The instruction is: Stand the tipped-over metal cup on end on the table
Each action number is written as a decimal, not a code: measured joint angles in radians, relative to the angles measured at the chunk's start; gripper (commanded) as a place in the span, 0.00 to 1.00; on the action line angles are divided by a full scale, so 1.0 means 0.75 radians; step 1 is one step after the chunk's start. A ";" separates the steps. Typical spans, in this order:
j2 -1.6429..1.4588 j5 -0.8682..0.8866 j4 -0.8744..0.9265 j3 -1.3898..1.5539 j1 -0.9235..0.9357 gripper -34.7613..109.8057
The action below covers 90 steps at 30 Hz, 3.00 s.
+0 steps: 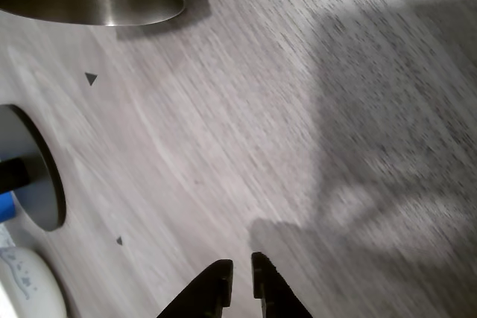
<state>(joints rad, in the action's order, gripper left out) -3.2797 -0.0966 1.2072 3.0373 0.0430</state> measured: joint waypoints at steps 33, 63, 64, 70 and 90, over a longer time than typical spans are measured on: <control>0.000 0.000 0.000 0.004 -0.018 0.24; 1.935 -0.481 0.016 -1.722 0.610 0.30; 2.002 -0.507 0.016 -1.755 0.636 0.34; 2.227 -0.652 0.094 -1.896 0.738 0.53; 2.575 -0.759 0.098 -1.947 0.761 0.53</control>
<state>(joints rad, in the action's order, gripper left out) -1.3484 -0.6657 1.2809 1.5769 0.6136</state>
